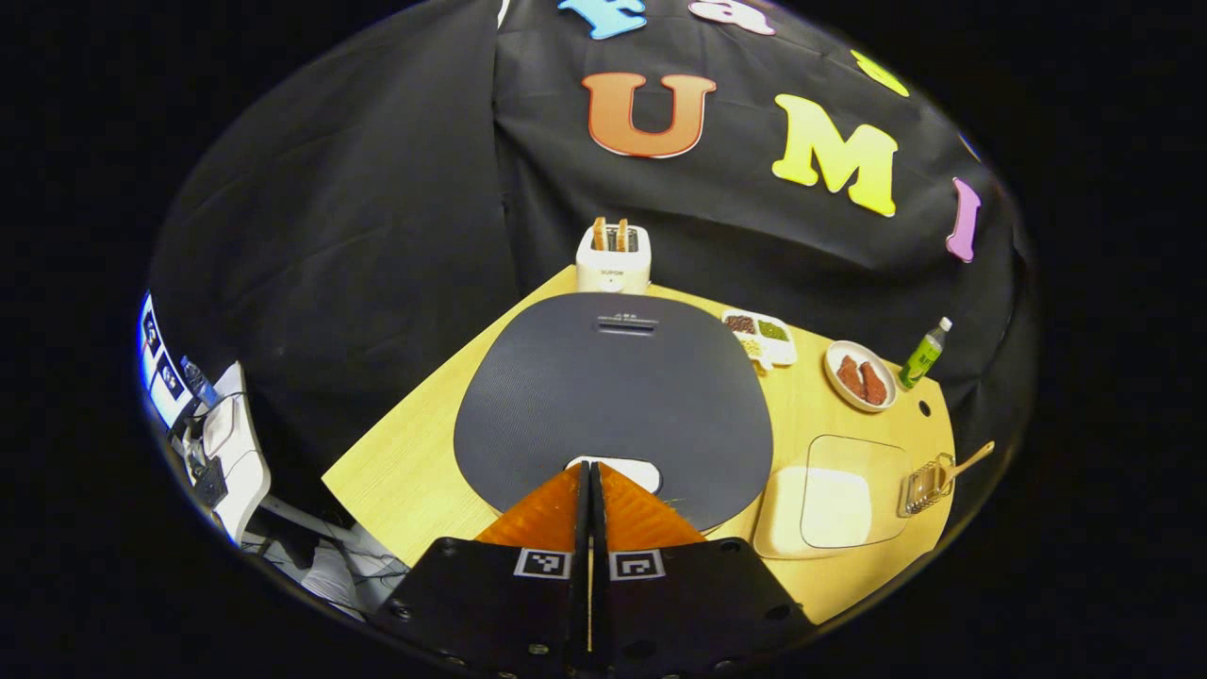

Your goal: Close the left gripper, press the button to open the rice cooker; take a wooden spoon from the chopstick holder with the right hand, scoop a spoonful of rice and pour it into the rice cooker, then put the wooden spoon back into the chopstick holder.

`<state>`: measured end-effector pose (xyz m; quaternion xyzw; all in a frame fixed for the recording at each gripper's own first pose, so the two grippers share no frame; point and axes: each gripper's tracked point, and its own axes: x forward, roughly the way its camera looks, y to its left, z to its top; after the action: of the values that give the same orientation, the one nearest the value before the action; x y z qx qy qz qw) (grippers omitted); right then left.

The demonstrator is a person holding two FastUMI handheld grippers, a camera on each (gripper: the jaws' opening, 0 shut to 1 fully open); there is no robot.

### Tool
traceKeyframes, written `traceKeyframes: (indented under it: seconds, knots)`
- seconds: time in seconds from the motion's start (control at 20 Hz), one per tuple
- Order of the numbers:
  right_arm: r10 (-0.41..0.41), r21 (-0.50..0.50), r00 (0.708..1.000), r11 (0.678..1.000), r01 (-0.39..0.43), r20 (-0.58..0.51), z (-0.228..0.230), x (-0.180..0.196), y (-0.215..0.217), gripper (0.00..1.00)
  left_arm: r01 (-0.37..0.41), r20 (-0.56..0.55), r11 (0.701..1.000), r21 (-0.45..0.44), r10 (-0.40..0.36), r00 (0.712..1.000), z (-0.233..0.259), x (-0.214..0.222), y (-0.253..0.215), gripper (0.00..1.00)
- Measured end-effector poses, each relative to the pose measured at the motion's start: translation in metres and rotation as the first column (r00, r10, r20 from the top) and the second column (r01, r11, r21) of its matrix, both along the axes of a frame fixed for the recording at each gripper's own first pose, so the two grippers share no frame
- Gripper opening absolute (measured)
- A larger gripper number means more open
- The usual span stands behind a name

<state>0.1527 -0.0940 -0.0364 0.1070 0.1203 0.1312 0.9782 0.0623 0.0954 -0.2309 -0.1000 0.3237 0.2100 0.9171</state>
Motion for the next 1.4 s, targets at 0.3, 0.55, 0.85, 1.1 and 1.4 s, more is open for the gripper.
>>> traceKeyframes:
  seconds: [0.3,0.55,0.85,1.1,1.4]
  knots:
    - [-0.028,-0.028,0.999,0.999,0.029,0.032,0.018,-0.041,0.009,1.0,0.029,0.014,0.993,-0.117,-0.028,1.0,-0.004,-0.007,-0.003,0.01]
    - [-0.046,-0.037,0.997,0.998,0.048,0.058,0.032,-0.066,0.018,1.0,0.087,0.016,0.985,-0.151,-0.085,0.996,-0.013,-0.012,-0.012,0.02]
    - [-0.028,-0.054,0.995,0.998,0.033,0.096,0.044,-0.075,0.039,0.95,0.121,0.003,0.975,-0.186,-0.123,0.992,-0.024,-0.018,-0.014,0.03]
    - [-0.011,-0.072,0.992,0.997,0.021,0.129,0.057,-0.075,0.049,1.0,0.08,0.055,0.967,-0.24,-0.069,0.996,-0.014,-0.015,-0.006,0.03]
    - [-0.014,-0.081,0.984,0.996,0.029,0.18,0.074,-0.089,0.06,0.95,0.099,0.182,0.968,-0.23,-0.057,0.982,0.042,-0.023,-0.005,0.52]
